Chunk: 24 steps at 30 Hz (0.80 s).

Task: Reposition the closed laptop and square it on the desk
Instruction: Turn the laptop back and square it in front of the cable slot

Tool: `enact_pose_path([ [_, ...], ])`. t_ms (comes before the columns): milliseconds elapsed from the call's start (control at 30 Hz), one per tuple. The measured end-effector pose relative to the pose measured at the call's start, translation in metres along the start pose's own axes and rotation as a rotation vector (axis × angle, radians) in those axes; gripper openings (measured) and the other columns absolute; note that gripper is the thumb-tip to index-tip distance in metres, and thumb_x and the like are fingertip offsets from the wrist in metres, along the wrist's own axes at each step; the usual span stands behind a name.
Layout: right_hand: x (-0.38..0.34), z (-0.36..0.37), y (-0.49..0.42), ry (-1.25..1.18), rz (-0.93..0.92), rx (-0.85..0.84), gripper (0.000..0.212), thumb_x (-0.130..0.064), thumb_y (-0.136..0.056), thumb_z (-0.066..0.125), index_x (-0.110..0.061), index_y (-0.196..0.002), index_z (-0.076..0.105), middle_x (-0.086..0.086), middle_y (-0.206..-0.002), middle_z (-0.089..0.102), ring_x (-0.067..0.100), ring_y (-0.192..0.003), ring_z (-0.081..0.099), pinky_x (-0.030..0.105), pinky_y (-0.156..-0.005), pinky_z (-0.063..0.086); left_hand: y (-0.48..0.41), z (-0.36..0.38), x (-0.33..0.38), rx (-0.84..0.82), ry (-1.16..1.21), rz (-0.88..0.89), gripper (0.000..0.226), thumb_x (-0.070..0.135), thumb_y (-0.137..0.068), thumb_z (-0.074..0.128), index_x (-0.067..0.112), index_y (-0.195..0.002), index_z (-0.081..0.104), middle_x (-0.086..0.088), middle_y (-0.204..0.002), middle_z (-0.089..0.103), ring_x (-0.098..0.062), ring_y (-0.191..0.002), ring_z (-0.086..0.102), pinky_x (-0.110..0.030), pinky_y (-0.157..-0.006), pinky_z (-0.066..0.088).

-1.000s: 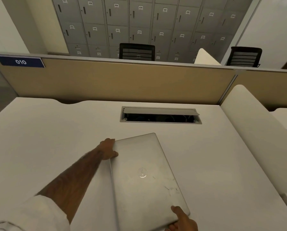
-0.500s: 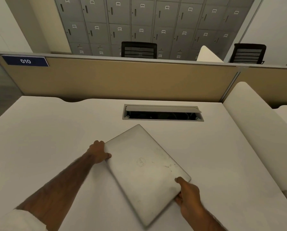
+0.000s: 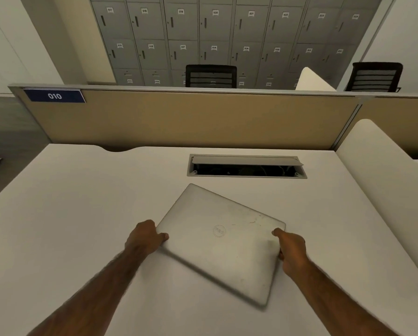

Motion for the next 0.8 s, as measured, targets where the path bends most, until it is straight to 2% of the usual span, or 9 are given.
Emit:
enact_pose_path([
  [167, -0.018, 0.007, -0.019, 0.113, -0.073, 0.007, 0.026, -0.011, -0.082, 0.076, -0.004, -0.071, 0.053, 0.006, -0.068, 0.041, 0.021, -0.060, 0.037, 0.031, -0.058, 0.029, 0.022, 0.009, 0.000, 0.043, 0.028, -0.036, 0.035, 0.043, -0.080, 0.068, 0.011, -0.091, 0.057, -0.007, -0.098, 0.064, -0.030, -0.090, 0.065, -0.034, -0.074, 0.053],
  [267, -0.023, 0.010, -0.028, 0.158, -0.110, -0.009, 0.017, -0.009, -0.084, 0.074, 0.006, -0.085, 0.066, 0.012, -0.082, 0.047, 0.023, -0.068, 0.042, 0.034, -0.065, 0.033, 0.036, 0.017, -0.004, 0.053, 0.089, -0.061, 0.031, 0.039, -0.081, 0.068, 0.012, -0.084, 0.054, -0.005, -0.090, 0.061, -0.030, -0.085, 0.064, -0.032, -0.070, 0.050],
  [333, -0.026, 0.011, -0.035, 0.158, -0.127, -0.009, 0.037, -0.008, -0.084, 0.075, 0.021, -0.104, 0.065, 0.012, -0.088, 0.051, 0.025, -0.080, 0.046, 0.036, -0.073, 0.036, 0.045, 0.025, -0.007, 0.052, 0.125, -0.075, 0.029, 0.037, -0.082, 0.068, 0.012, -0.084, 0.054, -0.005, -0.089, 0.061, -0.030, -0.086, 0.065, -0.031, -0.070, 0.050],
  [433, -0.032, 0.013, -0.037, 0.172, -0.132, -0.053, 0.034, -0.008, -0.084, 0.076, 0.018, -0.105, 0.068, 0.010, -0.091, 0.051, 0.026, -0.090, 0.046, 0.037, -0.079, 0.036, 0.058, 0.036, -0.013, 0.035, 0.150, -0.084, 0.028, 0.038, -0.083, 0.067, 0.013, -0.085, 0.054, -0.003, -0.089, 0.061, -0.028, -0.087, 0.066, -0.032, -0.070, 0.052],
  [533, -0.034, 0.010, -0.039, 0.205, -0.149, -0.098, 0.047, -0.006, -0.085, 0.075, 0.027, -0.114, 0.057, 0.011, -0.094, 0.050, 0.026, -0.089, 0.044, 0.036, -0.077, 0.036, 0.062, 0.038, -0.020, 0.025, 0.112, -0.070, 0.028, 0.042, -0.085, 0.063, 0.016, -0.081, 0.052, 0.000, -0.087, 0.060, -0.023, -0.081, 0.062, -0.030, -0.069, 0.050],
  [600, -0.033, 0.004, -0.037, 0.226, -0.176, -0.120, 0.042, -0.002, -0.086, 0.074, 0.030, -0.108, 0.057, 0.012, -0.091, 0.050, 0.027, -0.084, 0.044, 0.031, -0.068, 0.038, 0.057, 0.033, -0.021, 0.019, 0.053, -0.057, 0.029, 0.044, -0.088, 0.058, 0.017, -0.080, 0.053, -0.002, -0.090, 0.064, -0.023, -0.081, 0.063, -0.031, -0.072, 0.052],
  [667, -0.029, -0.002, -0.031, 0.269, -0.176, -0.114, 0.017, 0.001, -0.085, 0.074, 0.014, -0.093, 0.068, 0.013, -0.082, 0.052, 0.027, -0.075, 0.047, 0.028, -0.061, 0.041, 0.049, 0.028, -0.015, 0.015, 0.057, -0.030, 0.029, 0.042, -0.089, 0.056, 0.014, -0.084, 0.059, -0.004, -0.097, 0.069, -0.024, -0.085, 0.065, -0.034, -0.078, 0.055],
  [700, -0.025, -0.004, -0.027, 0.323, -0.180, -0.100, 0.012, -0.002, -0.085, 0.074, 0.006, -0.083, 0.065, 0.013, -0.078, 0.053, 0.027, -0.074, 0.049, 0.030, -0.063, 0.041, 0.046, 0.027, -0.011, 0.018, 0.088, -0.004, 0.027, 0.040, -0.089, 0.056, 0.014, -0.089, 0.062, -0.004, -0.099, 0.069, -0.023, -0.087, 0.066, -0.035, -0.080, 0.057],
  [800, -0.009, -0.011, -0.017, 0.574, -0.233, -0.043, 0.028, -0.013, -0.082, 0.074, -0.003, -0.062, 0.057, 0.015, -0.066, 0.057, 0.030, -0.067, 0.057, 0.035, -0.066, 0.043, 0.039, 0.029, 0.002, 0.013, 0.150, 0.067, 0.032, 0.035, -0.088, 0.059, 0.011, -0.108, 0.065, -0.006, -0.108, 0.068, -0.024, -0.096, 0.065, -0.038, -0.085, 0.056],
])
Point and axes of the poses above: each hand's wrist, its own y-axis away from the middle knuckle, its own z-axis out of the palm, x = y × z, the point moved 3 cm from there along -y, towards the middle knuckle
